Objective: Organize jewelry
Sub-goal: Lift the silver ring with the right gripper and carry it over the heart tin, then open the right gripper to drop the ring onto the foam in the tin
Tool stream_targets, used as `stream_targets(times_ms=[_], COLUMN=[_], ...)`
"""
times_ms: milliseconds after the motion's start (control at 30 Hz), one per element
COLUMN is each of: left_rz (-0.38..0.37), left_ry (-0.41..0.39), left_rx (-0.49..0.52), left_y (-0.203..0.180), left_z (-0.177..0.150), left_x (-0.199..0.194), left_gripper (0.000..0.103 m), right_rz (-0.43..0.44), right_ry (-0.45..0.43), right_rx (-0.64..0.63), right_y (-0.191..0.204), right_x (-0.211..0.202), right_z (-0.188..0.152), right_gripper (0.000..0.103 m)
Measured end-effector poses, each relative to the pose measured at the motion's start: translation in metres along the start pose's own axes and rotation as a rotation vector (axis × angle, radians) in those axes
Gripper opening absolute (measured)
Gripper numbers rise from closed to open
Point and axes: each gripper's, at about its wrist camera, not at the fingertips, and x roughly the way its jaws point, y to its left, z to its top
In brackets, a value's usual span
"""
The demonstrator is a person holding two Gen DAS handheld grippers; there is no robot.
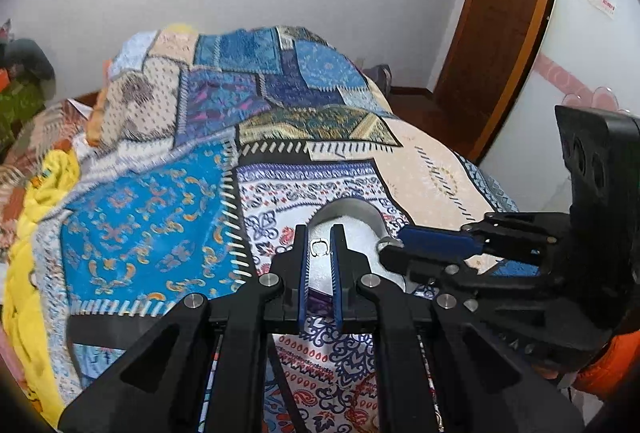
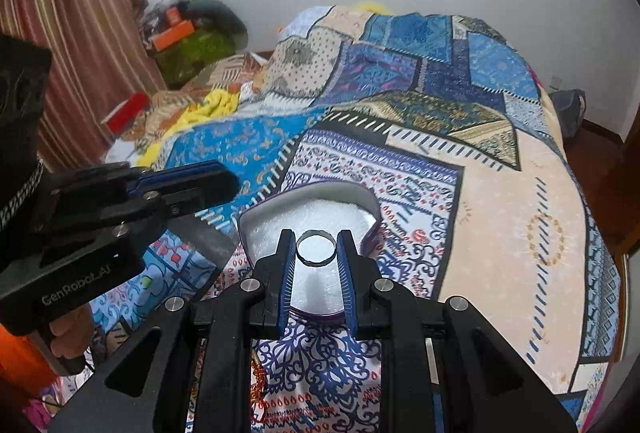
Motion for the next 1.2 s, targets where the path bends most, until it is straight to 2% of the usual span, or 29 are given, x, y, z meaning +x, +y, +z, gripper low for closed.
stream_targets(times_ms=[100,433,733,767,933,1067,1200], left_rz=[-0.036,-0.054,-0.023,-0.024,-0.005,0.021,0.05], left_ry=[0.024,0.065,0.066,0.067,0.061,0.049,0.026], left_rx=[-0.009,-0.009,-0.006,-0.012,-0.02,-0.028,-0.03], left_y=[0.002,0.003,0.003,0.004,0.007,0.009,0.01], left_z=[-0.002,-0.007,-0.009,-0.009,-0.009,-0.009,-0.011], left_x=[0.008,0.021,0.02,0.019,0.011,0.001,-0.016], left_gripper=[0.009,0.009,0.009,0.009,0.009,0.009,0.009], right_rz=[-0.006,-0.006,0.008,0.007,-0.003,-0.04,-0.03], right_ry=[0.014,0.042,0.046,0.046,0.024,-0.001,-0.009], right_rx=[-0.004,0.009,0.009,0.01,0.007,-0.011,0.007], right_y=[0.0,-0.003,-0.003,-0.003,-0.001,0.003,0.004], right_x=[0.005,0.014,0.015,0.015,0.009,0.001,-0.008], right_z=[-0.001,-0.003,-0.003,-0.003,-0.003,-0.002,-0.001], right_gripper=[0.019,0.019,0.02,0.021,0.043,0.045,0.045])
